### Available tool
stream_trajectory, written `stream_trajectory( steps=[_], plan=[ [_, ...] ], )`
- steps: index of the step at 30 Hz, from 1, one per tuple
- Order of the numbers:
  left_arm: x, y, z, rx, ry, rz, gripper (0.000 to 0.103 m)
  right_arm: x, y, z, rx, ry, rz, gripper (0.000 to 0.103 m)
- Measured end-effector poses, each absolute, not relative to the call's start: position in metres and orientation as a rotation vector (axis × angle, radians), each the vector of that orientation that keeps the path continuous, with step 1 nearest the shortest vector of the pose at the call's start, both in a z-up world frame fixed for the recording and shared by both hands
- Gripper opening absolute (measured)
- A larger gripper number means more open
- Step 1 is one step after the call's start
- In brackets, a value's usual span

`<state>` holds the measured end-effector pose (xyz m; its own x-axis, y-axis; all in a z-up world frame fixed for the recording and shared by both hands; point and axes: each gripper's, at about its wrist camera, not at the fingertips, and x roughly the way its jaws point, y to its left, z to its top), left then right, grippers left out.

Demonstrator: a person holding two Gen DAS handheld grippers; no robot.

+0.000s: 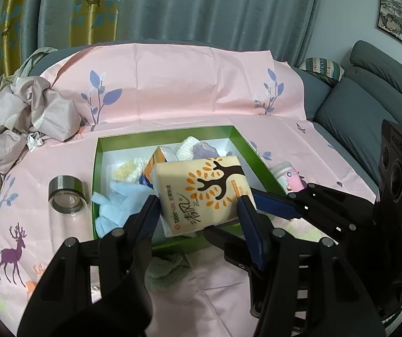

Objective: Organize soft objects
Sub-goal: 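Carry the cream tissue pack over the green box and lower it, then open the right gripper to release the cream tissue pack into the box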

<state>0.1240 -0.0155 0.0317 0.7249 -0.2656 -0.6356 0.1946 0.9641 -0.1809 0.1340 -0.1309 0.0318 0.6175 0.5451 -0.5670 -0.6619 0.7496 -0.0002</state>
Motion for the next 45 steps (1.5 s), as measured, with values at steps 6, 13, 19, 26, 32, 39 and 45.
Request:
stream_trajectory(
  steps=[6, 13, 19, 26, 32, 39, 45],
  plan=[
    [0.137, -0.012, 0.032, -0.096, 0.714, -0.248, 0.055, 0.149, -0.127, 0.032, -0.206, 0.574, 0.699, 0.047],
    [0.161, -0.004, 0.033, -0.097, 0.726, -0.262, 0.055, 0.169, -0.122, 0.034, -0.192, 0.582, 0.698, 0.047],
    [0.185, 0.003, 0.033, -0.132, 0.740, -0.261, 0.055, 0.194, -0.115, 0.035, -0.160, 0.598, 0.701, 0.047],
    [0.211, 0.010, 0.004, -0.199, 0.829, -0.263, 0.055, 0.222, -0.108, 0.010, -0.131, 0.693, 0.693, 0.047],
    [0.218, 0.006, -0.015, -0.197, 0.870, -0.266, 0.058, 0.232, -0.104, -0.011, -0.150, 0.738, 0.668, 0.047],
    [0.217, 0.005, -0.019, -0.198, 0.888, -0.240, 0.078, 0.234, -0.106, -0.015, -0.169, 0.755, 0.628, 0.047],
    [0.200, 0.009, -0.014, -0.159, 0.876, -0.186, 0.095, 0.218, -0.122, -0.010, -0.175, 0.739, 0.596, 0.056]
  ],
)
